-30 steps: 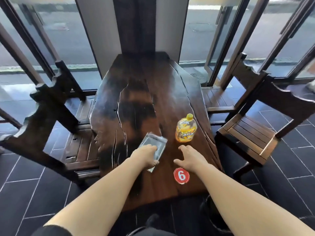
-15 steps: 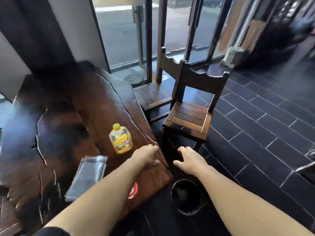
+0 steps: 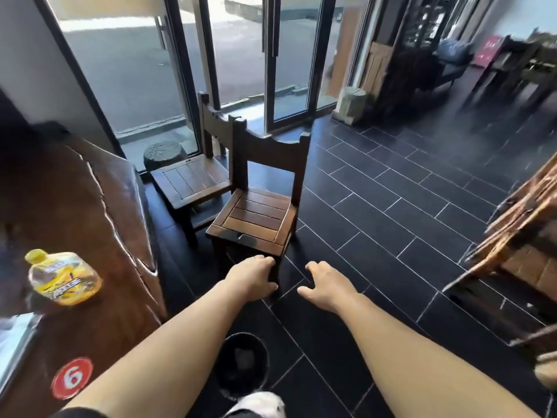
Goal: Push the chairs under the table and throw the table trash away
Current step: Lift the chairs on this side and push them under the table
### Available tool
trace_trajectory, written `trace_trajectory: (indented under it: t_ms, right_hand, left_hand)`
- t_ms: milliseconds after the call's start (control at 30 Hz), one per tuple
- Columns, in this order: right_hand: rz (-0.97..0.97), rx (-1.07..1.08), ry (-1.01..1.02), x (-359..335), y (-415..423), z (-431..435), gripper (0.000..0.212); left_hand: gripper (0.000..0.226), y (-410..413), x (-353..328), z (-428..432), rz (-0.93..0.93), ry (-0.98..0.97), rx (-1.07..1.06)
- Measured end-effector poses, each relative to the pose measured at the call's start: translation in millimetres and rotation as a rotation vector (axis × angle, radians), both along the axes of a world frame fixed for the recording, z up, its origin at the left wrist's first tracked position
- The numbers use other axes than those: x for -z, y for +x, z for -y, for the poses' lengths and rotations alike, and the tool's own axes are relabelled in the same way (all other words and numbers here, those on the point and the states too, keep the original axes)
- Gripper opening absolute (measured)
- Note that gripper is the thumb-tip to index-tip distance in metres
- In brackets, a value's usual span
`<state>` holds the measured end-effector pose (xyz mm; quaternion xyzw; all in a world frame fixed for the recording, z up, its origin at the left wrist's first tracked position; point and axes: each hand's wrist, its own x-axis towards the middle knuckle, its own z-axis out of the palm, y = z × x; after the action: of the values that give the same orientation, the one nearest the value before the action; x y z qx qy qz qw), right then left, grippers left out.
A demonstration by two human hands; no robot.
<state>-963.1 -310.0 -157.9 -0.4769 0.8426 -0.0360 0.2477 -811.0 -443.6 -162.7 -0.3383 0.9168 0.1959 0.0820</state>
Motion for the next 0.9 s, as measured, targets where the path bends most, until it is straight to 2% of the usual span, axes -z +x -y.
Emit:
trace_trajectory:
  t_ms: [367, 500, 667, 900]
  right_hand:
    - [-0.040, 0.054, -0.010, 3, -198, 29, 0.060]
    - [-0.050, 0.038, 0.037, 9, -284, 72, 0.060]
    - [-0.047, 0.001, 0.070, 3, -379, 142, 0.062]
    - [-0.033, -0.033, 0.037, -3, -490, 228, 0.061]
  left_hand:
    - [0.042, -183, 18, 50, 0.044, -0.031, 0.088]
    - [0.049, -270, 28, 96, 0.020, -0.017, 0.071]
    - [0.044, -374, 17, 161, 0.026, -0.026, 0.069]
    - [0.050, -479, 0, 237, 0.026, -0.049, 0.019]
